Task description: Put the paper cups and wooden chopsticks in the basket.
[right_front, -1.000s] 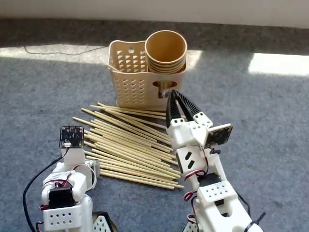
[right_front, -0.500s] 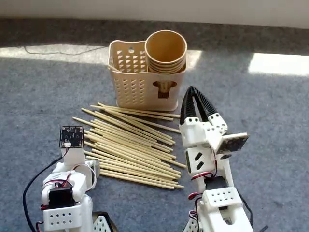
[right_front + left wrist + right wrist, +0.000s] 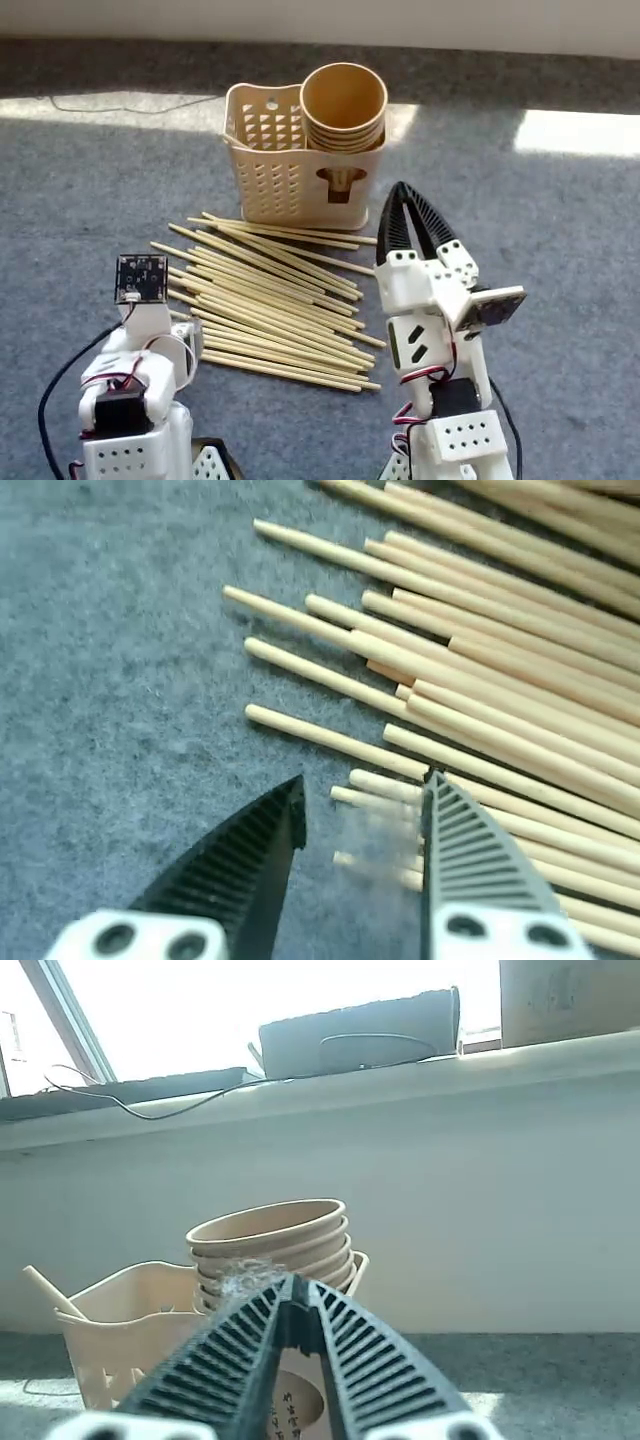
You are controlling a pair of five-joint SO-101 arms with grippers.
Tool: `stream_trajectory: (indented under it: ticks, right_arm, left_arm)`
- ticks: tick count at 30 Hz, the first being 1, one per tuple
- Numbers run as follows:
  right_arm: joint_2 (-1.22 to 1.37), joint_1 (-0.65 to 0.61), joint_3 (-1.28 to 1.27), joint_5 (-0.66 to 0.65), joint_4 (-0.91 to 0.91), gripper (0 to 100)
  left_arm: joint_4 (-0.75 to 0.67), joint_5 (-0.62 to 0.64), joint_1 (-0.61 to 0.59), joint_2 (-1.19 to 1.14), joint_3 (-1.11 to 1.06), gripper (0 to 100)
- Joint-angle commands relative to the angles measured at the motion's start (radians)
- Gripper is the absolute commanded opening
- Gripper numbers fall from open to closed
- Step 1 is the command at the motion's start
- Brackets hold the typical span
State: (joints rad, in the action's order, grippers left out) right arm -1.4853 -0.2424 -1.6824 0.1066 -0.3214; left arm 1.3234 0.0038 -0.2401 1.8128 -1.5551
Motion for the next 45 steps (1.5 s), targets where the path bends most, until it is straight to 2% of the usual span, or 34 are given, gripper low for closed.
stream_trajectory:
  ticks: [1, 3, 8, 11, 19, 21, 26, 31, 37, 45]
  right_arm:
    - [-0.081, 0.012, -0.087, 0.006, 0.070, 0.5]
    - [-0.116, 0.016, -0.087, 0.006, 0.101, 0.5]
    - [-0.214, 0.073, -0.088, 0.006, 0.174, 0.5]
    - [-0.275, 0.107, -0.088, 0.006, 0.213, 0.5]
    - [-0.352, 0.117, -0.088, 0.002, 0.286, 0.5]
    - [-0.351, 0.139, -0.088, 0.005, 0.286, 0.5]
    - [-0.351, 0.189, -0.087, 0.005, 0.285, 0.5]
    - [-0.351, 0.189, -0.087, 0.005, 0.285, 0.5]
    - [-0.349, 0.191, -0.087, 0.005, 0.285, 0.5]
    - [-0.349, 0.191, -0.087, 0.000, 0.285, 0.5]
  left_arm:
    - [0.003, 0.003, 0.010, 0.012, 0.116, 19]
    - [0.003, -0.015, 0.016, 0.012, 0.170, 20]
    - [0.003, -0.290, 0.018, 0.012, 0.315, 19]
    - [0.011, -0.310, 0.062, 0.010, 0.372, 19]
    - [0.094, -0.466, 0.255, 0.008, 0.409, 19]
    - [0.100, -0.491, 0.278, 0.008, 0.407, 19]
    - [0.104, -0.572, 0.334, 0.008, 0.407, 10]
    - [0.126, -0.618, 0.394, -0.002, 0.404, 11]
    - [0.137, -0.652, 0.440, -0.283, 0.469, 11]
    - [0.167, -0.658, 0.615, -0.639, 0.562, 11]
